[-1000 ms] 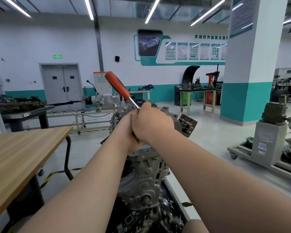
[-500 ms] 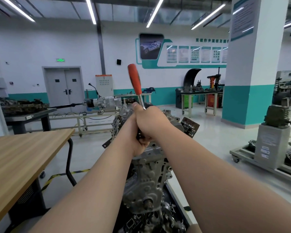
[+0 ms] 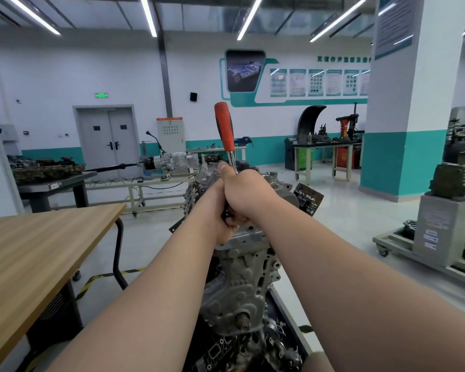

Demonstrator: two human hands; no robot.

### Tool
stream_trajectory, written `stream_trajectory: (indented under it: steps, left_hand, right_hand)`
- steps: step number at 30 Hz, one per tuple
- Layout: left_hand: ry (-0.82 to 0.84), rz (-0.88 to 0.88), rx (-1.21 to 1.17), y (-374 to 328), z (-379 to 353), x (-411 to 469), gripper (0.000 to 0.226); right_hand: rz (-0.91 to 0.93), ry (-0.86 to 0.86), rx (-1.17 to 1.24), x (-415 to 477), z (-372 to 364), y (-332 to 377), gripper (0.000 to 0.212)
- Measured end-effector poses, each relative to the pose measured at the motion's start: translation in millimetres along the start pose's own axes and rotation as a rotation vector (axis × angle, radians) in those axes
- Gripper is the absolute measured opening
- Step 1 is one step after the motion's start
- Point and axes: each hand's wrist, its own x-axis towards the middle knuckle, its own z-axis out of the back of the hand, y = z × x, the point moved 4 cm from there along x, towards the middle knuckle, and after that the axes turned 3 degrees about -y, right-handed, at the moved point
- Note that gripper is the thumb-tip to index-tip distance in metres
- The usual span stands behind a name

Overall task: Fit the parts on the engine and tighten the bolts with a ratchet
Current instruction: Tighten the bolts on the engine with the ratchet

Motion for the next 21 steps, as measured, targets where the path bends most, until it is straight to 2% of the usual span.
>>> stream_trajectory:
  steps: [10,14,21]
  left_hand:
    - [0.056,-0.008,-0.013,-8.9,2.7,2.5,0.048]
    - [0.041,-0.004,-0.018,-7.9,3.4,1.5,0.046]
    - [-0.035,-0.006,0.045,-7.3,2.8,5.5,0.043]
  right_hand:
    - [-0.211,-0.001,0.524,-9.2,-8.2,2.3,0.052]
    - [-0.197,0.021,0.459,-11.9,-4.6,4.6,0.051]
    - [-0.175,0.097,0.114,-9.3,5.8,8.0,0.046]
